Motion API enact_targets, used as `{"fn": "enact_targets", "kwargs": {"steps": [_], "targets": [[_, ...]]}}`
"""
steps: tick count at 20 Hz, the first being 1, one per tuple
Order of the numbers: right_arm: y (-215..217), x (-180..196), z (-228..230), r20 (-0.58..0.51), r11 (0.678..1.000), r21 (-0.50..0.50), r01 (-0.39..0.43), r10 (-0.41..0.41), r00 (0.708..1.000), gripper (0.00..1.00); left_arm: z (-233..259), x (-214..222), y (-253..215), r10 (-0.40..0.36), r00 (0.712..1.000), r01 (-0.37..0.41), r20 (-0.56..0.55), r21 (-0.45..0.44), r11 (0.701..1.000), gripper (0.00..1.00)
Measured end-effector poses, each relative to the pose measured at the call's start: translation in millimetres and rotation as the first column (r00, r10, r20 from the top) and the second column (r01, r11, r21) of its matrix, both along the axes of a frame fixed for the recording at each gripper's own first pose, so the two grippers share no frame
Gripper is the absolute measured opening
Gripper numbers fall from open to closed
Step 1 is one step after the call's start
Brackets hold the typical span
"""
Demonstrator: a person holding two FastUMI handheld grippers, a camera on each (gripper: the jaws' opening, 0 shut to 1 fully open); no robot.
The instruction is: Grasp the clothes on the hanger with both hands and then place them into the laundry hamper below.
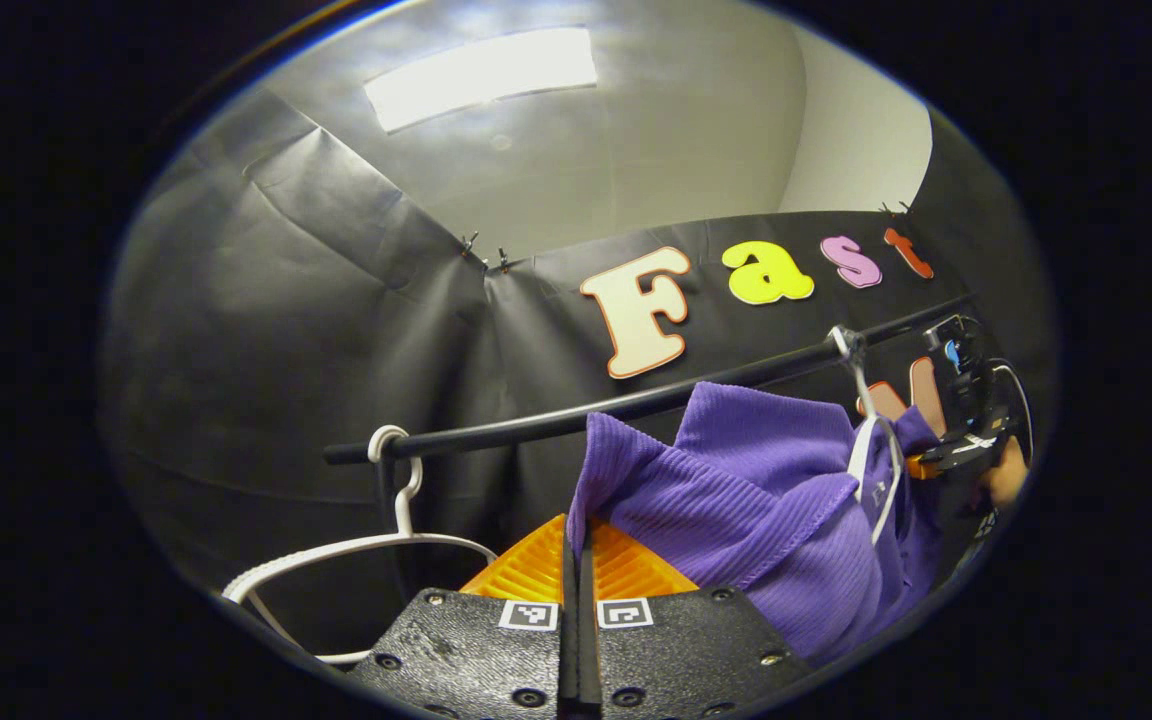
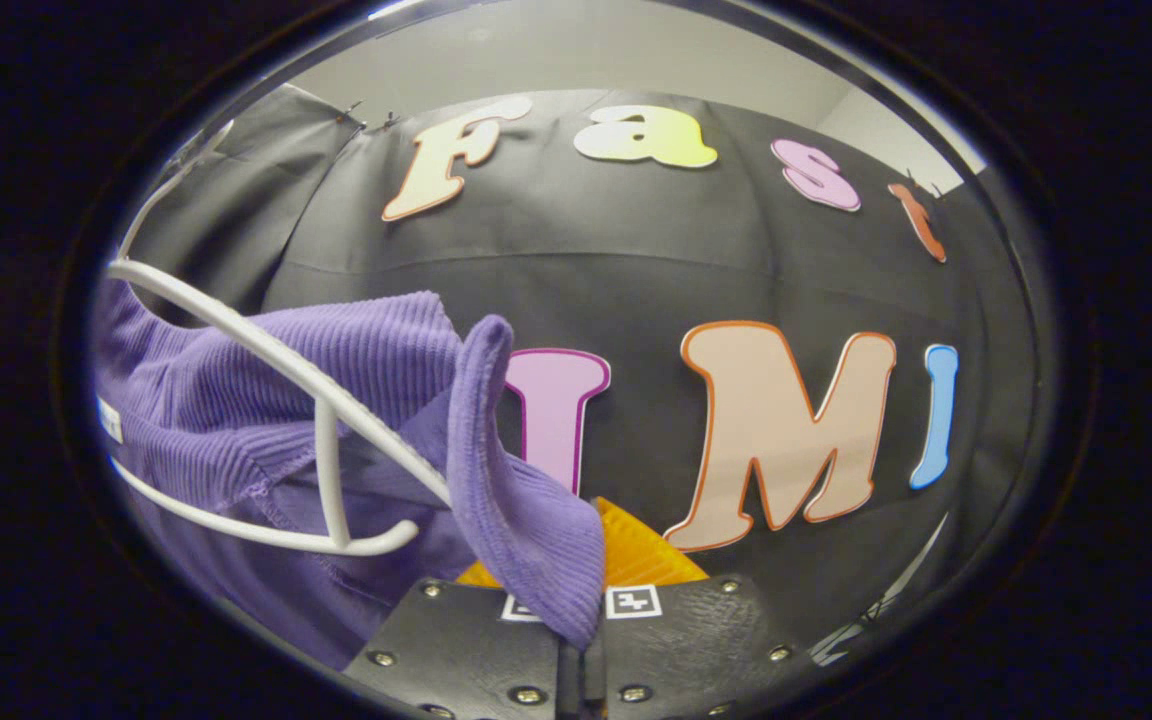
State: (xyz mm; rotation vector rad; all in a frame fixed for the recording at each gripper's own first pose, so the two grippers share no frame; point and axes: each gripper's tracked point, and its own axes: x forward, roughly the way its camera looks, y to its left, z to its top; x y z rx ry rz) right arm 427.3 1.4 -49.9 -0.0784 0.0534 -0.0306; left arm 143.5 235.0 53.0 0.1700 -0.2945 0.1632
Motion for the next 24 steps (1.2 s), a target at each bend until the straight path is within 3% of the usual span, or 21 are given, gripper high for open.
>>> {"fn": "enact_targets", "kwargs": {"steps": [5,10,11,13,16,20,24], "targets": [[-0.4,14.5,-38.3,-0.066,0.998,0.057,0.001,0.003,0.998,0.07,-43.7,11.6,-2.2,-0.031,0.997,0.028,-0.075,-0.042,0.999,0.00],[13.4,22.6,-70.9,-0.106,0.995,0.100,-0.023,0.034,0.994,0.07,-80.6,22.6,10.3,0.008,0.994,-0.012,-0.109,-0.032,0.999,0.00],[15.7,23.4,-81.8,-0.134,0.993,0.114,-0.024,0.040,0.990,0.02,-92.8,30.2,10.3,0.003,0.992,-0.009,-0.128,-0.048,0.999,0.00],[17.0,26.3,-110.2,-0.189,0.991,0.131,-0.028,0.053,0.981,0.07,-114.1,30.9,11.9,-0.007,0.987,-0.003,-0.161,-0.064,0.998,0.00],[14.1,19.0,-136.2,-0.203,0.989,0.144,-0.027,0.056,0.978,0.07,-130.9,28.6,7.7,-0.003,0.987,-0.005,-0.160,-0.044,0.999,0.00],[18.8,-2.3,-151.2,-0.218,0.984,0.176,-0.034,0.073,0.973,0.07,-165.6,24.1,-12.7,-0.077,0.968,0.038,-0.240,-0.161,0.986,0.00],[21.9,-30.4,-140.5,-0.204,0.987,0.151,-0.049,0.080,0.976,0.07,-177.3,15.2,-15.4,-0.035,0.968,0.004,-0.247,-0.124,0.992,0.00]]}}
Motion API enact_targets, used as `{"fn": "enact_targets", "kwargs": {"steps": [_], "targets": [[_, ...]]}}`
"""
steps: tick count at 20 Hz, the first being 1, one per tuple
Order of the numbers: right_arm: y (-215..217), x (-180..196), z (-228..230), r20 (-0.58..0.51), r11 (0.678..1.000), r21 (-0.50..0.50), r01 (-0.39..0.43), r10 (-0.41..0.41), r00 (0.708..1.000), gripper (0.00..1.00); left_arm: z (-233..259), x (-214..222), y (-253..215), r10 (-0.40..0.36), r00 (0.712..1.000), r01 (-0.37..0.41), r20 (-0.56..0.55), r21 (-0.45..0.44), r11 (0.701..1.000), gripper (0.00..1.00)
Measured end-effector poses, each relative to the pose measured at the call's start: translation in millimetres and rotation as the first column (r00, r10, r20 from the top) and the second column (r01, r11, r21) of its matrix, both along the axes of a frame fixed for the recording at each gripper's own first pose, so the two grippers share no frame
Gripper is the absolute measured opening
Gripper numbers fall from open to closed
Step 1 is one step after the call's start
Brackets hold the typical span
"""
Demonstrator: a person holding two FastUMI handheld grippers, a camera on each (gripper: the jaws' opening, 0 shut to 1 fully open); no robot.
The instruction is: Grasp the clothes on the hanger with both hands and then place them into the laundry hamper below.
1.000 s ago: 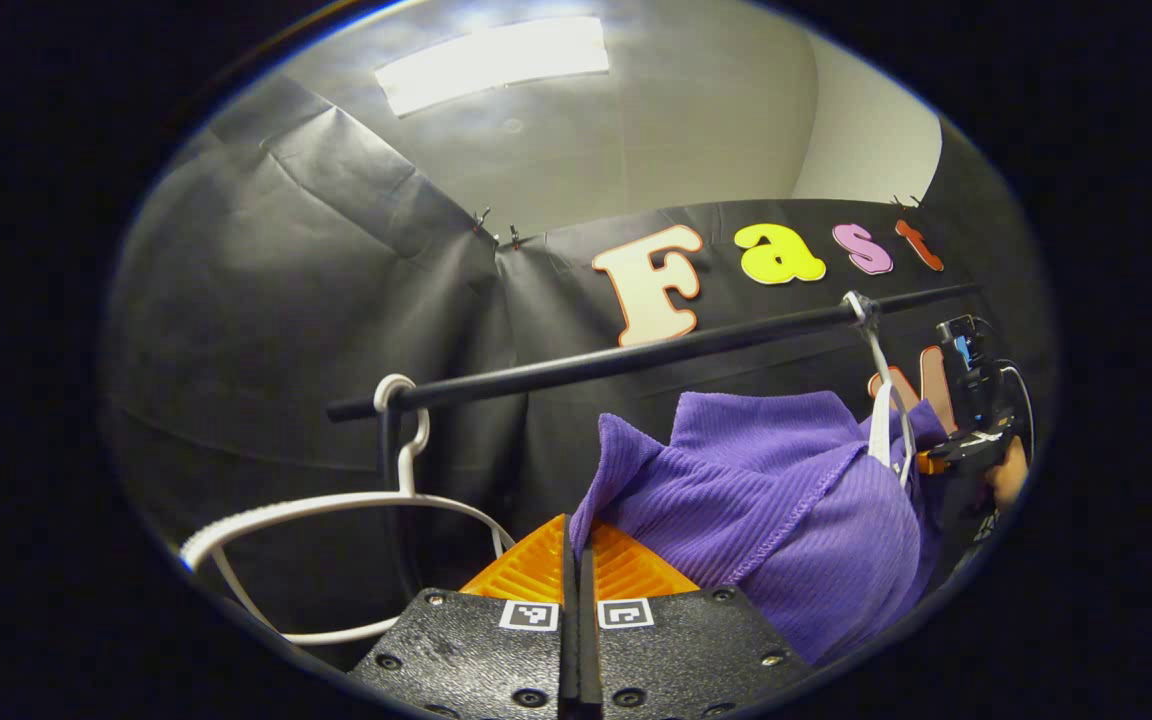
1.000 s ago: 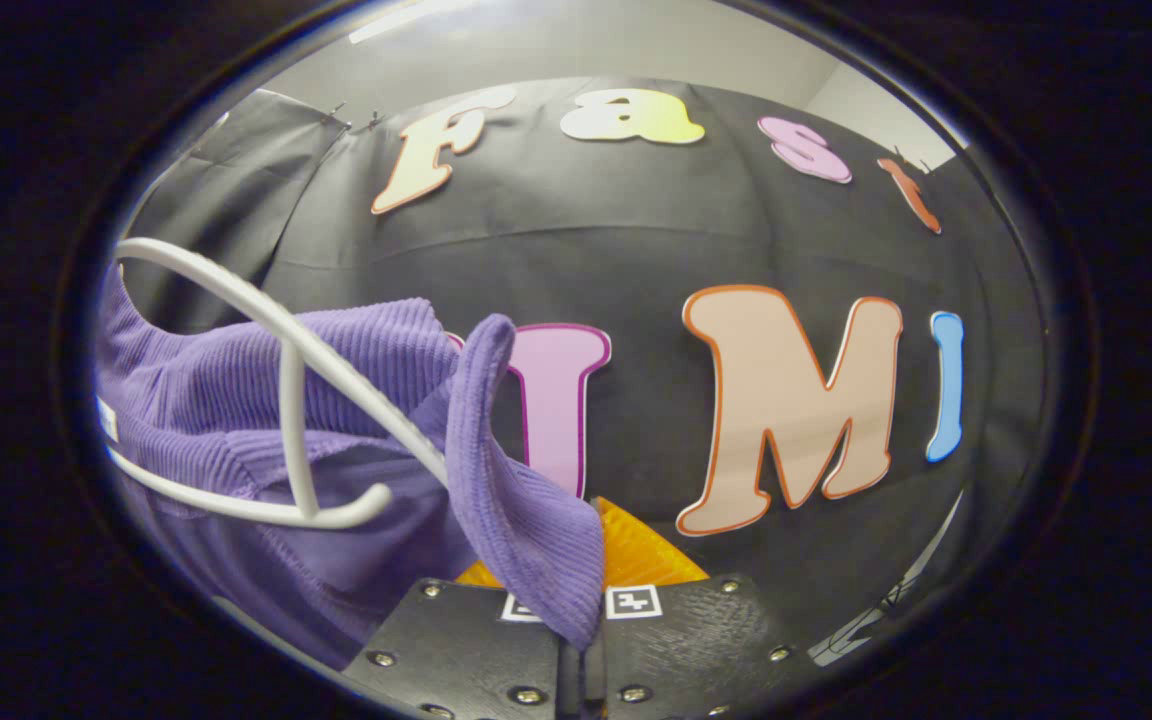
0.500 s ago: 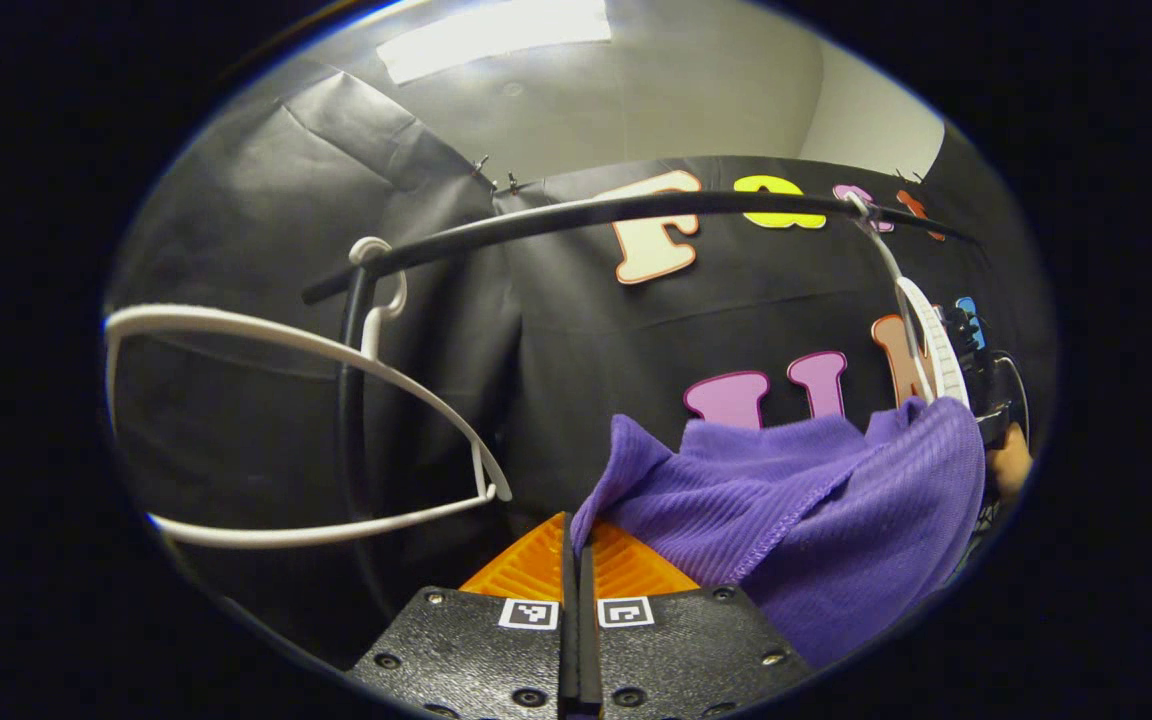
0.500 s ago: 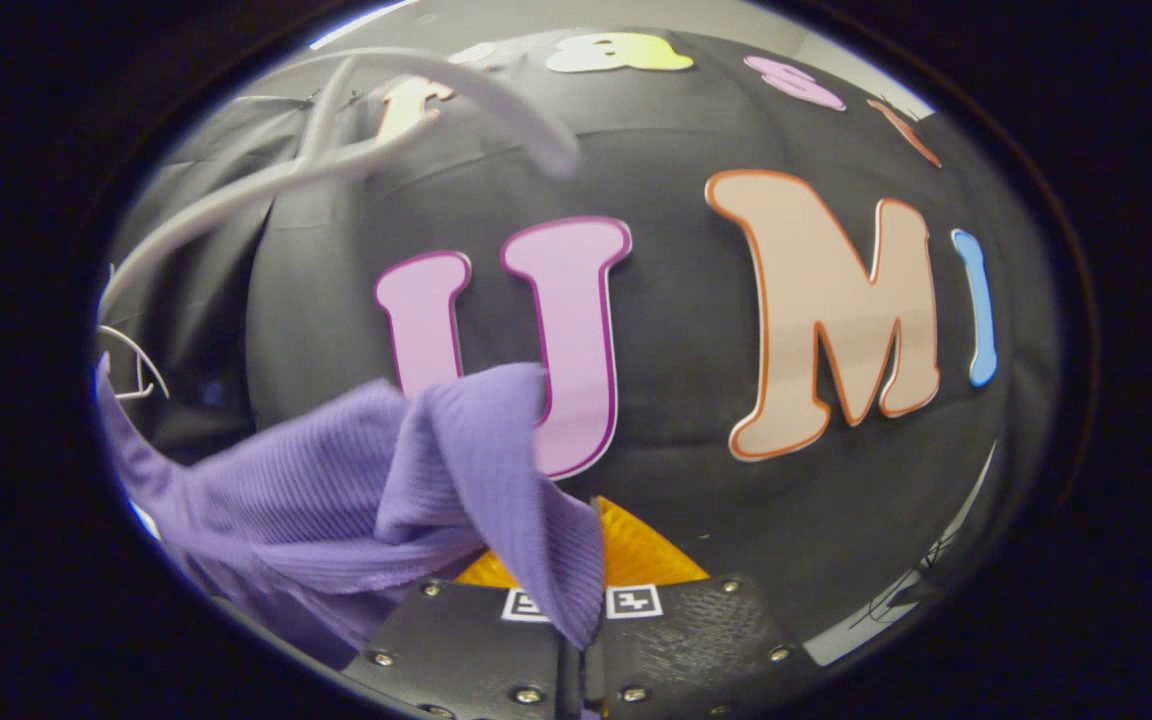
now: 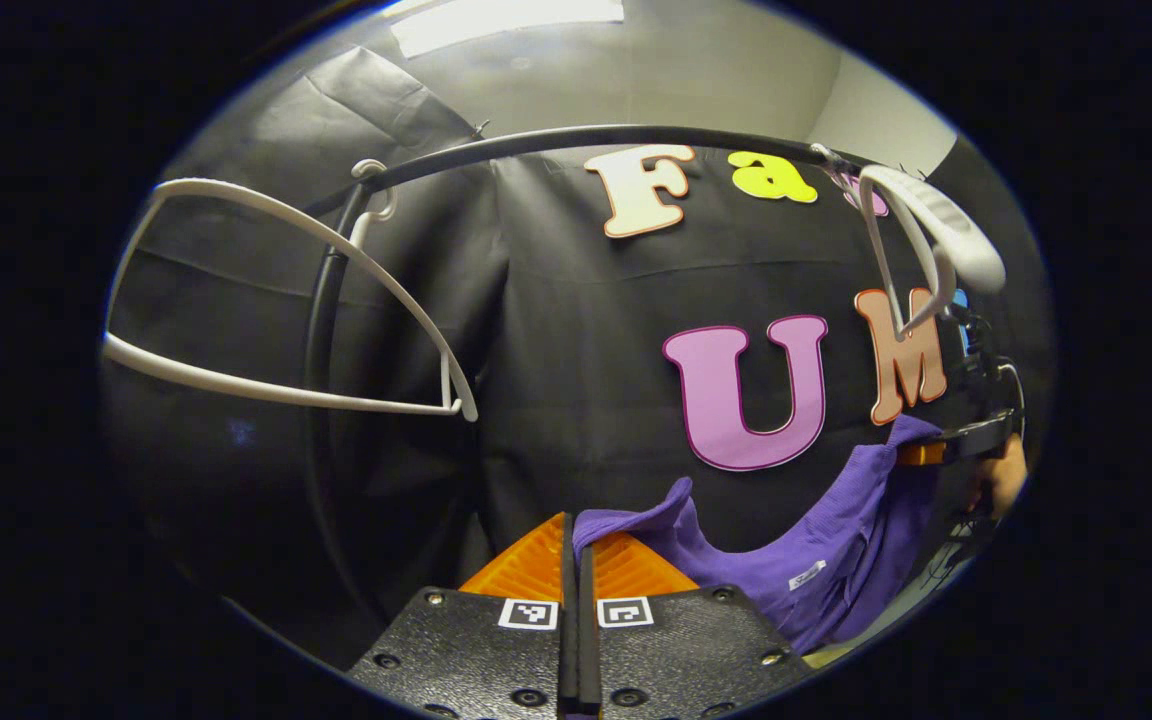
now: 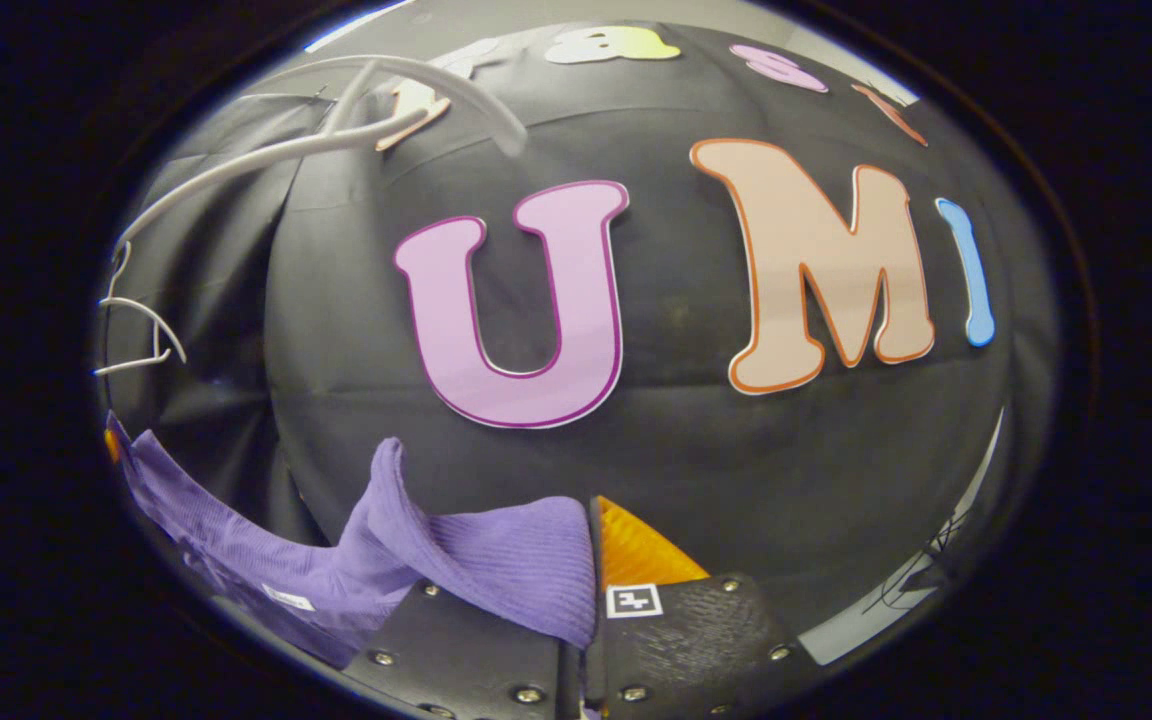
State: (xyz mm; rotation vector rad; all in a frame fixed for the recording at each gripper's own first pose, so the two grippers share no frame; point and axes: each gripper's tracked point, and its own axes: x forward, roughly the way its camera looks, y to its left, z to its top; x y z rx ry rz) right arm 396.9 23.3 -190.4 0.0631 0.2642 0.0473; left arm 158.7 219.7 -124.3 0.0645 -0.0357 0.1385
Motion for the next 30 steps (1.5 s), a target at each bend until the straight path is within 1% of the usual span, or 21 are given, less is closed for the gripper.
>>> {"fn": "enact_targets", "kwargs": {"steps": [2,5,8,10,11,12,13,14,16,18,21,24,28,30], "targets": [[0.3,-16.0,12.1,0.010,1.000,0.013,0.000,0.000,1.000,0.07,3.6,-11.9,2.3,0.003,1.000,-0.003,-0.002,-0.008,1.000,0.00],[1.9,-44.4,33.0,0.032,1.000,0.019,-0.006,0.006,0.999,0.07,10.7,-23.4,-8.9,-0.012,1.000,0.013,0.014,-0.039,0.999,0.00],[4.3,-73.5,54.4,0.063,0.999,0.032,-0.020,0.018,0.998,0.07,32.8,-40.9,-24.2,-0.037,0.998,0.039,0.044,-0.048,0.998,0.01],[2.5,-91.7,69.8,0.088,0.999,0.048,-0.026,0.022,0.996,0.07,43.1,-48.1,-40.9,-0.069,0.996,0.072,0.053,-0.062,0.995,0.01],[1.6,-102.2,77.4,0.101,0.998,0.062,-0.030,0.024,0.995,0.07,49.3,-52.8,-49.0,-0.080,0.995,0.084,0.062,-0.058,0.995,0.00],[1.8,-111.9,85.8,0.115,0.996,0.079,-0.035,0.025,0.993,0.07,53.7,-58.5,-56.8,-0.084,0.995,0.087,0.062,-0.044,0.995,0.01],[0.7,-120.9,93.6,0.130,0.996,0.084,-0.035,0.024,0.991,0.07,54.9,-64.1,-63.0,-0.083,0.995,0.085,0.054,-0.027,0.996,0.00],[-0.9,-130.9,100.5,0.138,0.997,0.073,-0.040,0.030,0.990,0.07,54.9,-68.7,-72.7,-0.099,0.994,0.100,0.051,-0.026,0.995,0.00],[-6.6,-148.7,110.1,0.149,0.998,0.049,-0.044,0.036,0.988,0.08,52.2,-74.0,-96.6,-0.137,0.989,0.139,0.048,-0.051,0.989,0.00],[-4.9,-166.4,115.1,0.152,0.996,0.063,-0.061,0.050,0.987,0.07,51.0,-82.5,-116.9,-0.171,0.984,0.174,0.045,-0.095,0.980,0.01],[-8.8,-191.3,128.3,0.176,0.997,0.061,-0.057,0.045,0.983,0.07,53.5,-86.4,-147.9,-0.225,0.973,0.229,0.042,-0.148,0.962,0.00],[-12.8,-212.4,135.4,0.189,0.997,0.066,-0.028,0.015,0.982,0.08,68.6,-91.1,-171.5,-0.262,0.963,0.270,0.069,-0.158,0.950,0.01],[-11.8,-230.2,137.7,0.192,0.997,0.076,-0.007,-0.008,0.981,0.08,90.7,-88.9,-199.3,-0.312,0.944,0.327,0.110,-0.162,0.931,0.00],[-3.4,-238.6,142.3,0.199,0.995,0.097,-0.013,-0.007,0.980,0.08,102.1,-89.7,-211.1,-0.333,0.934,0.351,0.128,-0.163,0.922,0.00]]}}
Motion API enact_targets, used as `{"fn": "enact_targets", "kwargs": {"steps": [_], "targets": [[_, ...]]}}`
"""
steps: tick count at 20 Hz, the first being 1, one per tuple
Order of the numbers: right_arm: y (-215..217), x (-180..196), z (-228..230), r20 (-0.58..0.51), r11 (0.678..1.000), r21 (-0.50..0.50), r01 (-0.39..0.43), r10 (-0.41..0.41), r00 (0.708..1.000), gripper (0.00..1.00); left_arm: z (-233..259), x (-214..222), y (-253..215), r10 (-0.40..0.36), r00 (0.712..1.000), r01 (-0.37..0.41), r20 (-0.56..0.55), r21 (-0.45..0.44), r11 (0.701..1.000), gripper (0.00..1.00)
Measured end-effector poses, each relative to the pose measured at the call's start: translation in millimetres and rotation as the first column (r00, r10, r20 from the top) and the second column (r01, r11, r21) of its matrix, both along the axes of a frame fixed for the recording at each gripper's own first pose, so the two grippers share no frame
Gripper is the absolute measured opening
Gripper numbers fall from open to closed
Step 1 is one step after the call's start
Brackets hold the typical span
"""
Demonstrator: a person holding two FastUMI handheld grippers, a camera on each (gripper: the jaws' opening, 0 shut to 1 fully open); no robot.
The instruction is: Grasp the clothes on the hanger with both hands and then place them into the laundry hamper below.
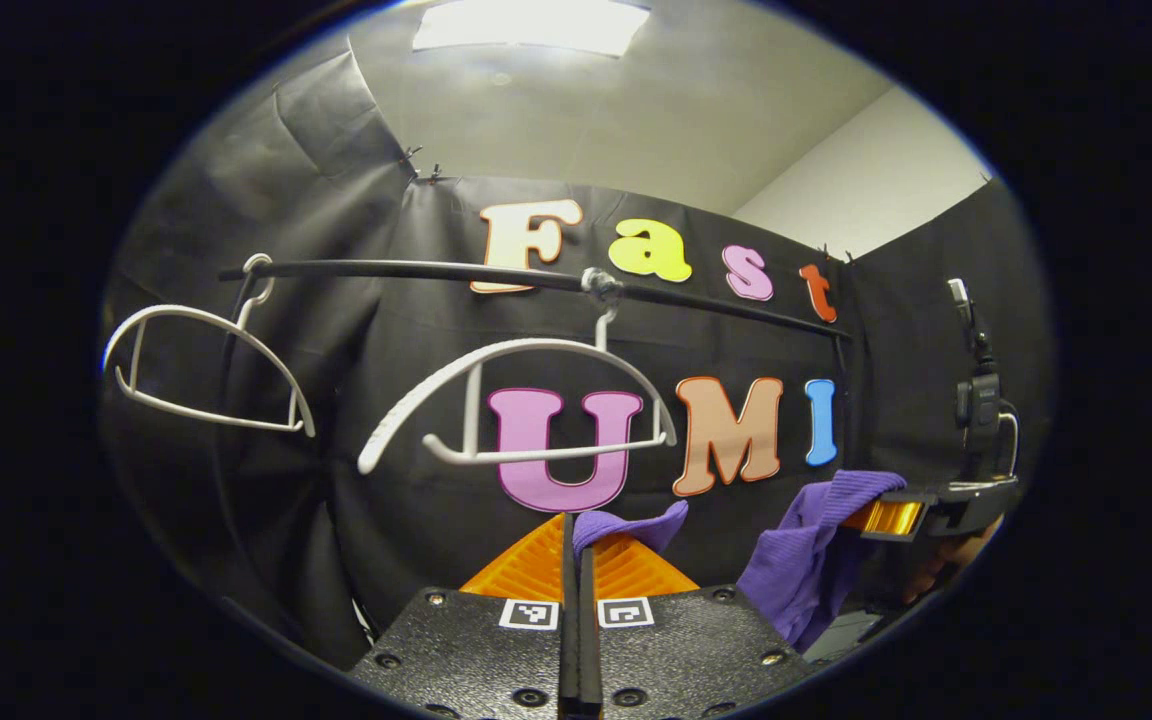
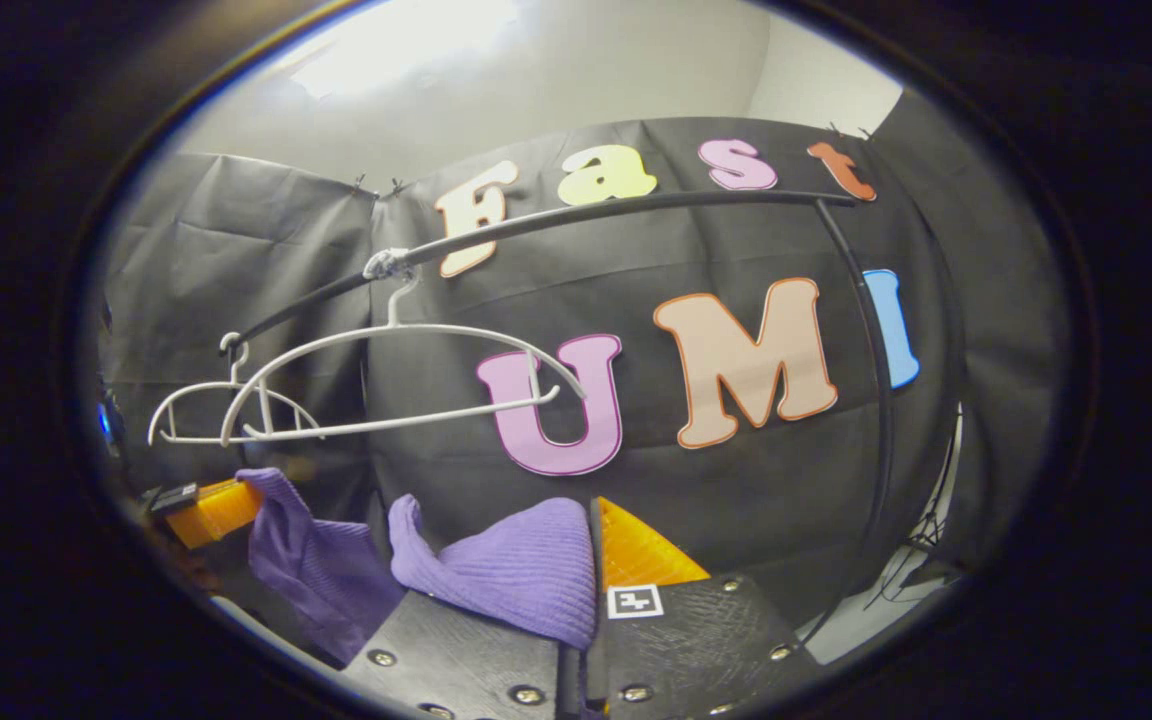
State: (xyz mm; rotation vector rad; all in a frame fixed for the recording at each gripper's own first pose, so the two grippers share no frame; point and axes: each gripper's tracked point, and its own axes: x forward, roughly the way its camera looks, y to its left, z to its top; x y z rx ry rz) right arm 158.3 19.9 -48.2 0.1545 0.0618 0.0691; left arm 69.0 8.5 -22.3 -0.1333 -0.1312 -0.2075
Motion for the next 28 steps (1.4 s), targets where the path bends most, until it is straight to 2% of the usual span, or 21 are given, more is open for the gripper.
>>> {"fn": "enact_targets", "kwargs": {"steps": [5,9,11,16,22,28], "targets": [[17.3,-12.6,2.8,-0.011,0.998,0.055,-0.004,0.005,1.000,0.08,19.6,3.3,-22.2,-0.043,0.998,0.044,0.045,-0.013,0.999,0.00],[33.6,-20.6,-1.9,-0.027,0.997,0.074,-0.032,0.034,0.999,0.07,13.4,7.9,-35.5,-0.074,0.997,0.075,0.038,-0.018,0.997,0.00],[31.8,-24.9,-10.0,-0.032,0.995,0.097,-0.016,0.020,0.999,0.08,4.5,8.7,-40.0,-0.083,0.996,0.084,0.019,-0.028,0.996,0.00],[24.0,-25.0,-33.1,-0.065,0.992,0.118,0.039,-0.031,0.997,0.08,-22.2,12.0,-53.4,-0.120,0.993,0.119,-0.017,-0.019,0.993,0.00],[25.4,-15.5,-80.9,-0.154,0.992,0.110,0.056,-0.038,0.987,0.08,-74.6,24.4,-66.0,-0.154,0.983,0.154,-0.103,-0.009,0.988,0.00],[17.0,-4.1,-125.3,-0.229,0.987,0.130,0.097,-0.065,0.971,0.08,-125.6,41.1,-58.3,-0.123,0.976,0.122,-0.178,-0.016,0.992,0.00]]}}
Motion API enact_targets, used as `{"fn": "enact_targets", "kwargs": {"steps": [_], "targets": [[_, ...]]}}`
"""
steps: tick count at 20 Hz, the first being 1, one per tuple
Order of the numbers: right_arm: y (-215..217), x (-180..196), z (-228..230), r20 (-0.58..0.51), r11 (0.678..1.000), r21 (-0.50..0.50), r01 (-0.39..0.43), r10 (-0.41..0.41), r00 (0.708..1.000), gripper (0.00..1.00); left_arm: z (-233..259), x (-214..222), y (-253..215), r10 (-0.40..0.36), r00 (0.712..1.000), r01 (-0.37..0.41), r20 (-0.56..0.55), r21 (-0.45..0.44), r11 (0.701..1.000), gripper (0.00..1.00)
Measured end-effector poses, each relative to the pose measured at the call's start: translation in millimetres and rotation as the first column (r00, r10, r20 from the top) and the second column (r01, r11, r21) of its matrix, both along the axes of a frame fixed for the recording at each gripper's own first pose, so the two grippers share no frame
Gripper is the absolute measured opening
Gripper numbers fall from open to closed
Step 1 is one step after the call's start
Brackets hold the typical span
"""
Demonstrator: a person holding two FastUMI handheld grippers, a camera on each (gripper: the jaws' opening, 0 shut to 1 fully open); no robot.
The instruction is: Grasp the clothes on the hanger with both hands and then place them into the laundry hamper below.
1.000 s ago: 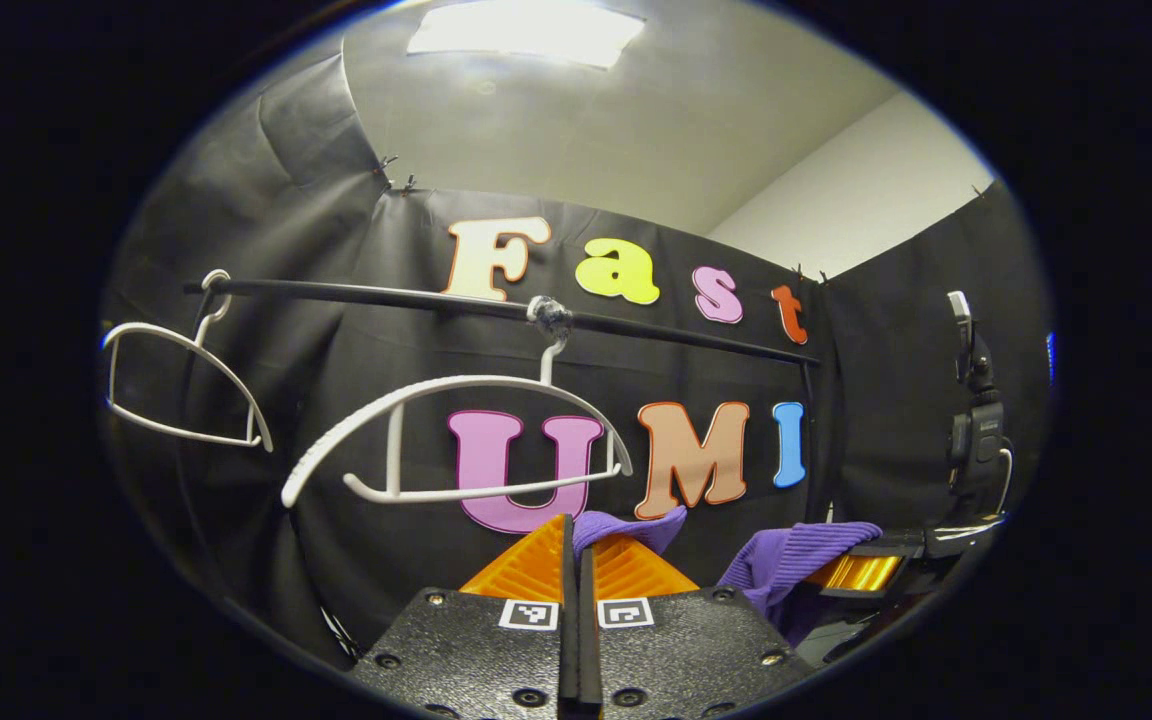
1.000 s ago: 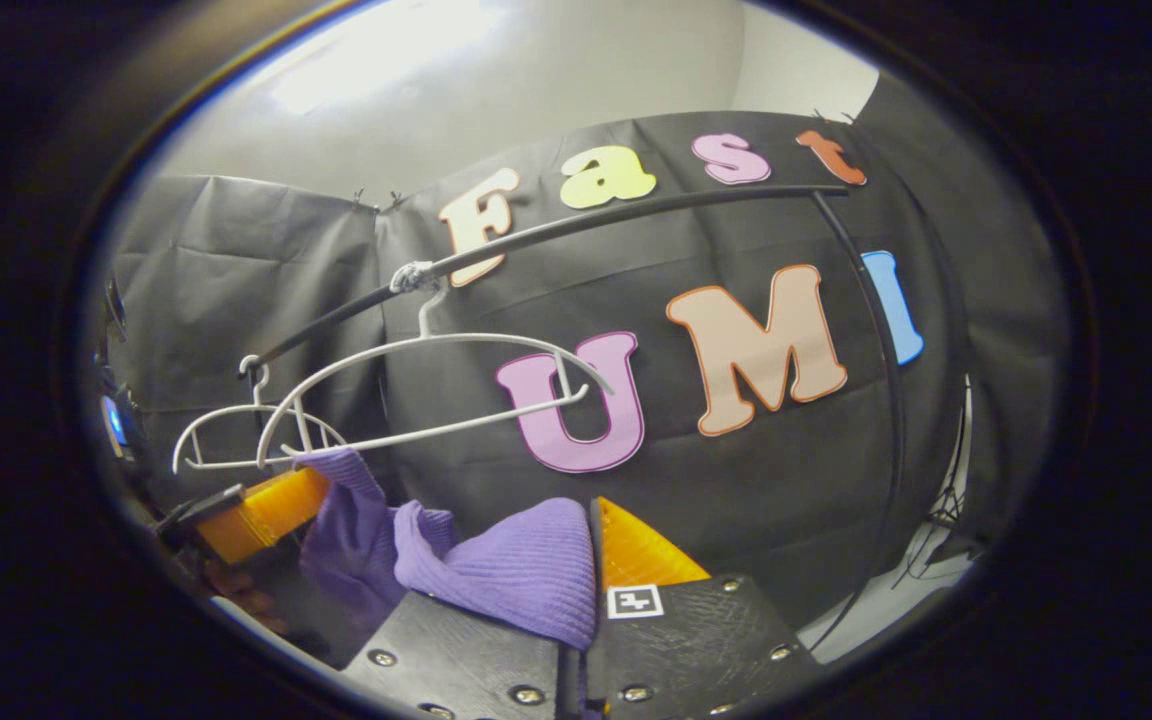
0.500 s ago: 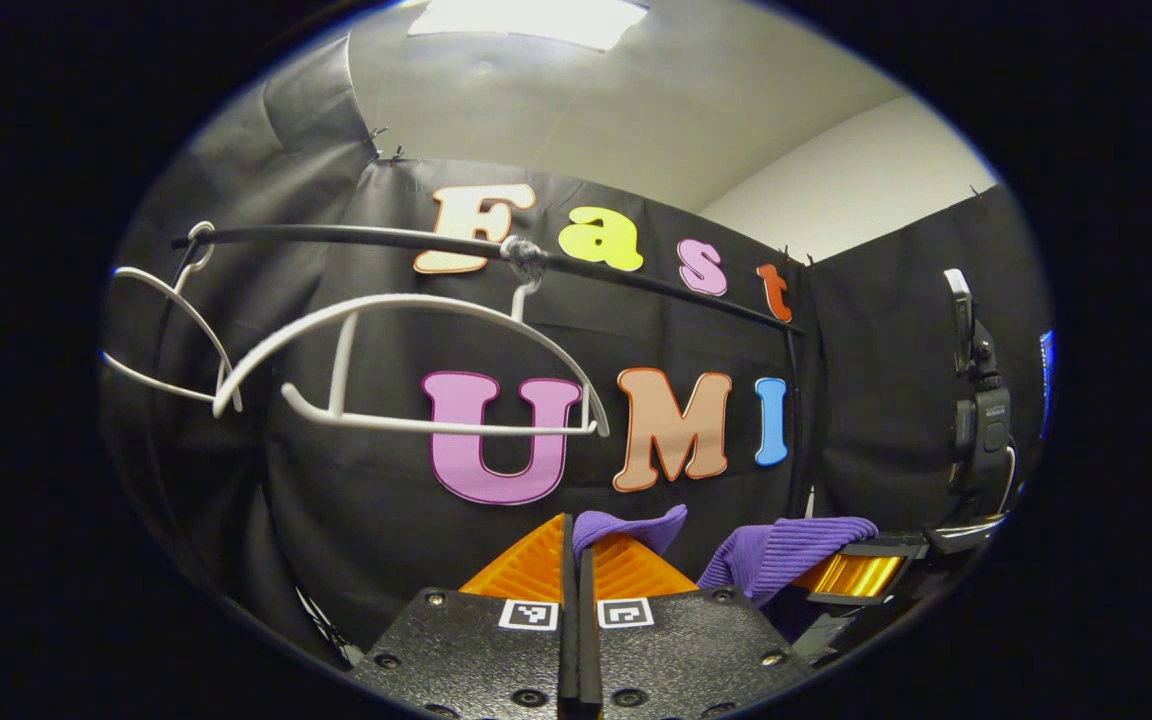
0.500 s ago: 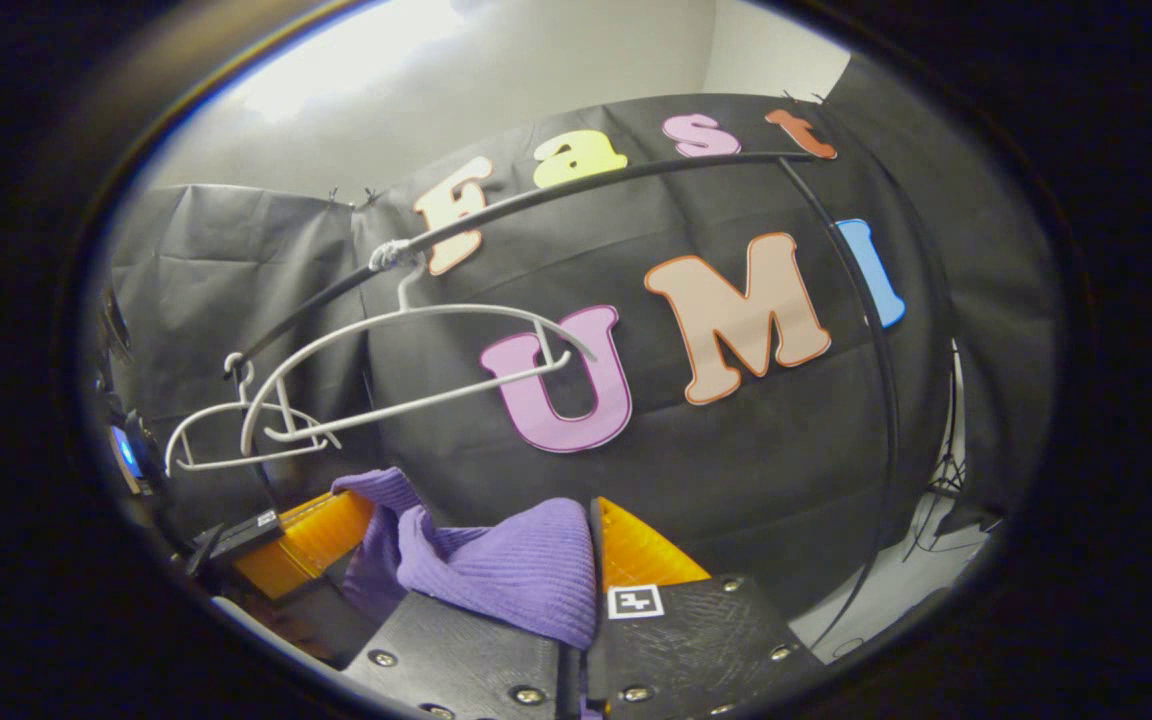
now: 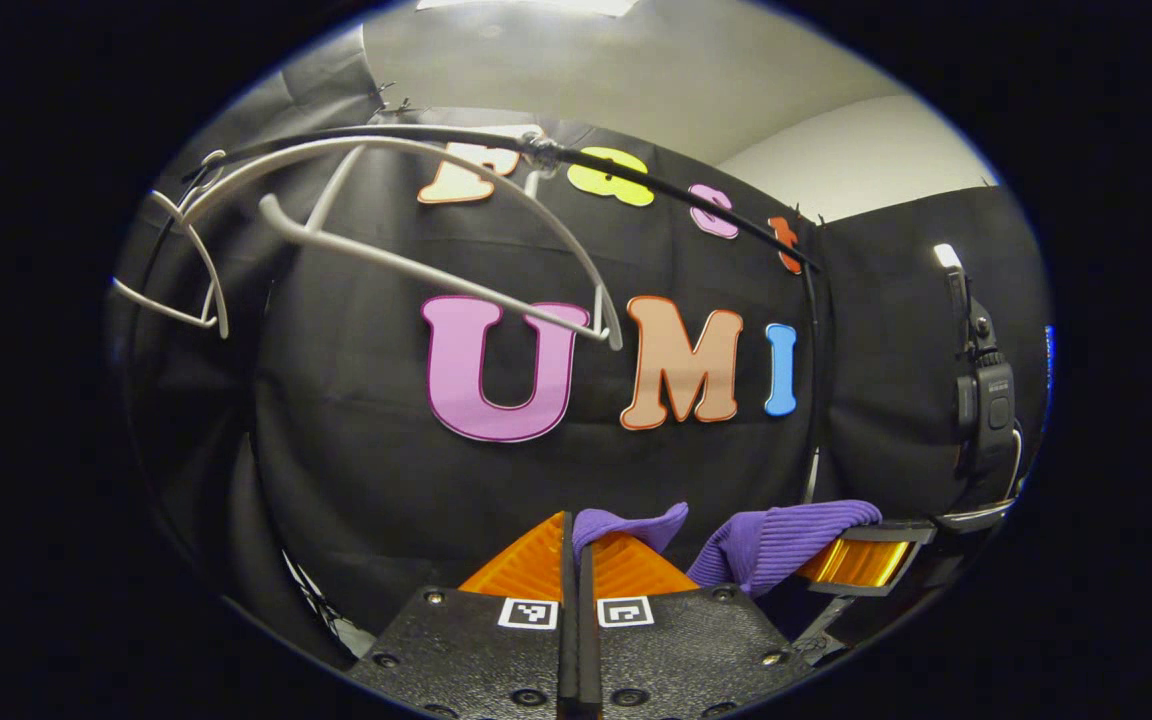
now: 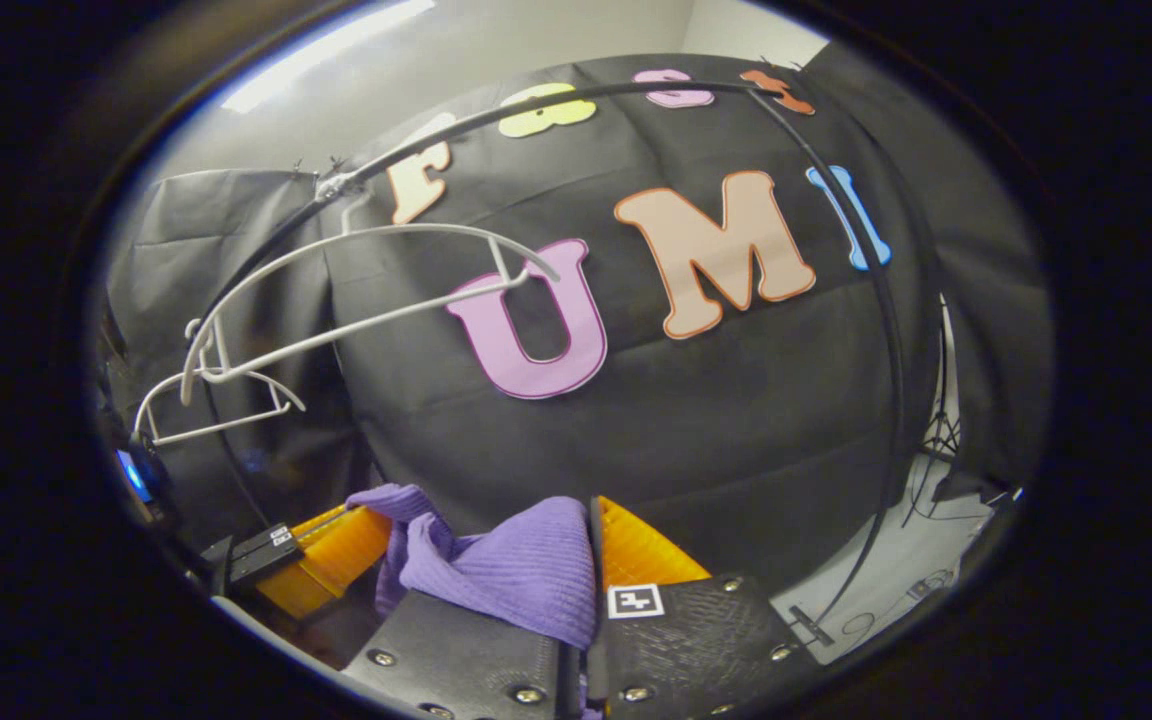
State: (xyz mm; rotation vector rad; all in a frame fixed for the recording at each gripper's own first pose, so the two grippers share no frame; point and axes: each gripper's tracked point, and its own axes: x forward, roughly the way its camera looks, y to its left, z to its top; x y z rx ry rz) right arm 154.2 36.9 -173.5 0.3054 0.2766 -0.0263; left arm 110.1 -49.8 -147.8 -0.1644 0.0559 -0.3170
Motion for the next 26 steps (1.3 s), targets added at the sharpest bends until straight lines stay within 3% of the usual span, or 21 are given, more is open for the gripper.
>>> {"fn": "enact_targets", "kwargs": {"steps": [12,20,22,23,26], "targets": [[-5.3,5.0,-142.0,-0.115,0.998,-0.065,0.004,-0.011,0.993,0.09,-121.4,19.0,8.1,0.095,0.993,-0.092,-0.068,0.050,0.995,0.00],[-19.7,-6.9,-247.4,-0.336,0.998,-0.064,0.028,-0.048,0.941,0.10,-215.6,21.9,5.3,0.095,0.961,-0.072,-0.261,0.098,0.993,0.01],[-15.2,-9.8,-271.8,-0.402,0.999,-0.050,0.013,-0.032,0.915,0.15,-248.0,19.7,-0.2,0.095,0.929,-0.051,-0.358,0.131,0.990,0.03],[-14.1,-12.8,-280.4,-0.427,0.999,-0.050,0.003,-0.024,0.904,0.22,-264.3,11.9,-0.7,0.090,0.901,-0.038,-0.424,0.129,0.991,0.08],[-12.6,-21.0,-297.5,-0.471,0.998,-0.063,-0.011,-0.020,0.882,0.26,-317.0,-3.8,-2.7,0.072,0.799,-0.035,-0.597,0.074,0.997,0.14]]}}
